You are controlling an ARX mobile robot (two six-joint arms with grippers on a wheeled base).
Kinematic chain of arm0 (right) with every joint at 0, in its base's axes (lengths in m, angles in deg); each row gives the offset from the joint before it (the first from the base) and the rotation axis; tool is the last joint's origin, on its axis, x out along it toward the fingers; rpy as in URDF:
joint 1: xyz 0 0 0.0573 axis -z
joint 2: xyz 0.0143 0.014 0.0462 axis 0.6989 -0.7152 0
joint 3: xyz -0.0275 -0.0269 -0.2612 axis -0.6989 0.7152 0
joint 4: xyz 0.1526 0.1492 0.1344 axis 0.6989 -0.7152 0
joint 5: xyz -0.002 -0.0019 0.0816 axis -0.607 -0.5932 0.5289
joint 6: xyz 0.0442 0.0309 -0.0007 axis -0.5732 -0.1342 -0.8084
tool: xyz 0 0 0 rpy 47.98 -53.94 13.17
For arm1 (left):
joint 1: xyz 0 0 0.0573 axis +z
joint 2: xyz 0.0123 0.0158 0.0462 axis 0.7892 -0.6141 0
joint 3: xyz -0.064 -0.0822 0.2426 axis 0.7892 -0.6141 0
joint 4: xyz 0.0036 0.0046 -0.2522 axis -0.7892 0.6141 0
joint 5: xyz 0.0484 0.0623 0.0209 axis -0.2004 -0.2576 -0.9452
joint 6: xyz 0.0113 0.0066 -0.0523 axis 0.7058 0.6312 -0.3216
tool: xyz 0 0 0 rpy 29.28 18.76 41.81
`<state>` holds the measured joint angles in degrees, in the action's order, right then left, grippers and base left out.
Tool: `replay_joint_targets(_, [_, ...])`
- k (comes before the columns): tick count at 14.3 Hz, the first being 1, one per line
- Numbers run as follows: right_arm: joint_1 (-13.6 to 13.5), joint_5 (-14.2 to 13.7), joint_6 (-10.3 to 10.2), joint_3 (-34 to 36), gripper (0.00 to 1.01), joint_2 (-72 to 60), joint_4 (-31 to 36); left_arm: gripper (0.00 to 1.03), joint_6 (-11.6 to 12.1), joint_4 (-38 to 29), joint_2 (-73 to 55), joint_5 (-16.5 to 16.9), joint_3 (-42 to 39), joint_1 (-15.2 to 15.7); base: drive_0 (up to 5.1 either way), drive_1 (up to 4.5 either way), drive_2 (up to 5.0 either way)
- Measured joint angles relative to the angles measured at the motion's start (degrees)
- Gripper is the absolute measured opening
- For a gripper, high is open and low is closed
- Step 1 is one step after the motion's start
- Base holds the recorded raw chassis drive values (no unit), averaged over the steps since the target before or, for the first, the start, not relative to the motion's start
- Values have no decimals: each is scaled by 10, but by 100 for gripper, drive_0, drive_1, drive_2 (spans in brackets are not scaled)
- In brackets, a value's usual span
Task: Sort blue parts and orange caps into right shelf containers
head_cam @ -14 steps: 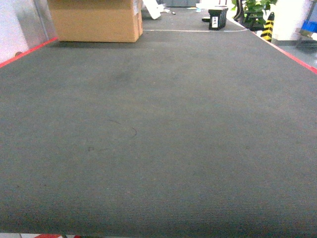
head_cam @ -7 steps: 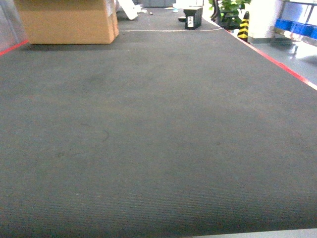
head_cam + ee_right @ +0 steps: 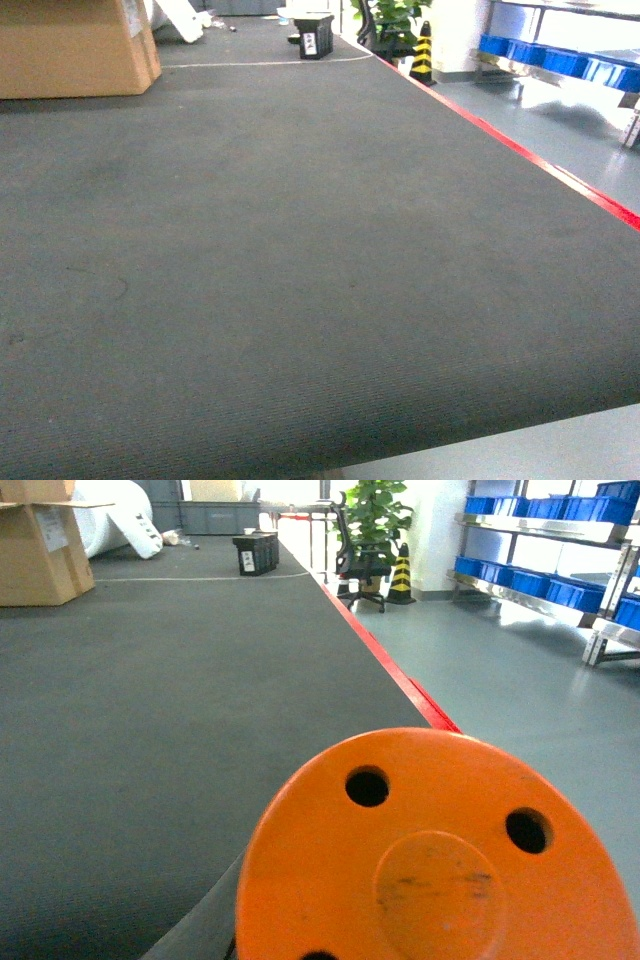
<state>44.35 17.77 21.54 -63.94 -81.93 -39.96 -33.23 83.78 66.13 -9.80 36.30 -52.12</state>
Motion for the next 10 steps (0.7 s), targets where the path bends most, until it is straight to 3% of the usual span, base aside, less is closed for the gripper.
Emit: replay_joint_targets(10, [0,0,0,0,45,0,0,43,0,0,0,0,0,0,-157,-157,-157])
